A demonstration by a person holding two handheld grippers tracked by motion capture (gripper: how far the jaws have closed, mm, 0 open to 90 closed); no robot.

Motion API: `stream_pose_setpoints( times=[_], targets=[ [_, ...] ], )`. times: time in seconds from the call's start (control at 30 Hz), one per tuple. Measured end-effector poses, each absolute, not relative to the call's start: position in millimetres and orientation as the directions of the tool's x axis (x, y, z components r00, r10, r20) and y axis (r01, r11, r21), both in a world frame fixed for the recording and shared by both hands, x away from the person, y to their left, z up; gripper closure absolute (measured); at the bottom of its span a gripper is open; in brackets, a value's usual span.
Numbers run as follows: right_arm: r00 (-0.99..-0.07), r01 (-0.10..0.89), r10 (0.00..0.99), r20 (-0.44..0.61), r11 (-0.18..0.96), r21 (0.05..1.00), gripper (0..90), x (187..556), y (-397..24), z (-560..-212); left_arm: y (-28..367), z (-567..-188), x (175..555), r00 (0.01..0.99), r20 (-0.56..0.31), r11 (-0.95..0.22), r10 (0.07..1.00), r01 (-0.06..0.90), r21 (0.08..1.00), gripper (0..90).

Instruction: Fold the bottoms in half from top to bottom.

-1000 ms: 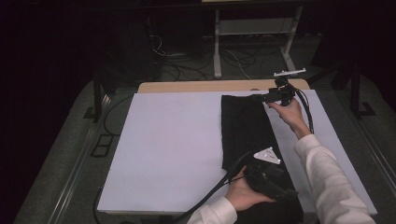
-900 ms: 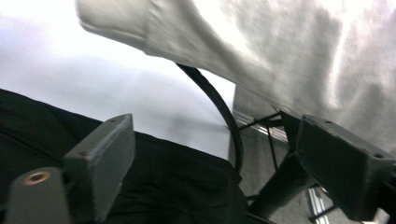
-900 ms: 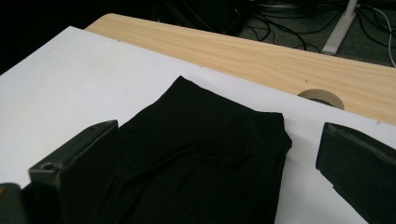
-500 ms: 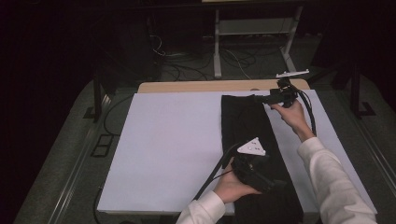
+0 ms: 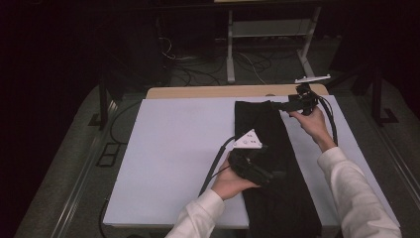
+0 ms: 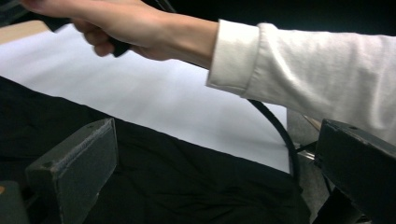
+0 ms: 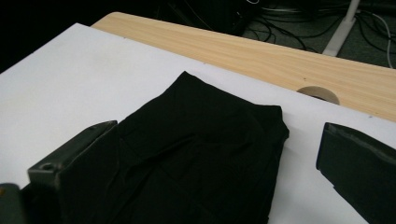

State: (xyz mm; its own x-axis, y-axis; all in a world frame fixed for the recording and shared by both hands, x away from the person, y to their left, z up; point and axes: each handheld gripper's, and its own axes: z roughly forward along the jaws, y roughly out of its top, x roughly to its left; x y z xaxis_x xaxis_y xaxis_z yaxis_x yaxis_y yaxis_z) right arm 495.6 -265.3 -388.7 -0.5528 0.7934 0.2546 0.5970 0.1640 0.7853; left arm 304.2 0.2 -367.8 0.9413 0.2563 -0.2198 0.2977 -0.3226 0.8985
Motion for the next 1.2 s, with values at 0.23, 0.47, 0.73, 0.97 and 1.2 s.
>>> stream_pose_setpoints(
  times=[0.23,0.47,0.73,0.97,1.2],
  targets=[
    [-0.544,0.594,0.8,0.254,0.153,0.79,0.0,490.5,-267.4,-384.7,13.9,-359.4,316.8,0.941,-0.19,-0.333,0.278,0.28,0.9,0.0],
    [-0.547,0.586,0.801,0.245,0.158,0.795,0.0,486.3,-267.5,-379.5,27.8,-354.2,331.8,0.937,-0.18,-0.346,0.301,0.283,0.894,0.0],
    [-0.549,0.582,0.8,0.243,0.157,0.798,0.0,485.2,-269.0,-377.7,37.3,-347.8,346.7,0.933,-0.166,-0.356,0.321,0.281,0.891,0.0],
    [-0.553,0.589,0.797,0.242,0.169,0.791,0.0,486.2,-267.2,-382.6,44.5,-346.8,362.7,0.924,-0.166,-0.354,0.344,0.291,0.889,0.0],
    [-0.548,0.596,0.799,0.248,0.164,0.786,0.0,486.4,-268.8,-386.1,50.4,-342.9,380.7,0.916,-0.154,-0.356,0.37,0.293,0.887,0.0]
  ],
)
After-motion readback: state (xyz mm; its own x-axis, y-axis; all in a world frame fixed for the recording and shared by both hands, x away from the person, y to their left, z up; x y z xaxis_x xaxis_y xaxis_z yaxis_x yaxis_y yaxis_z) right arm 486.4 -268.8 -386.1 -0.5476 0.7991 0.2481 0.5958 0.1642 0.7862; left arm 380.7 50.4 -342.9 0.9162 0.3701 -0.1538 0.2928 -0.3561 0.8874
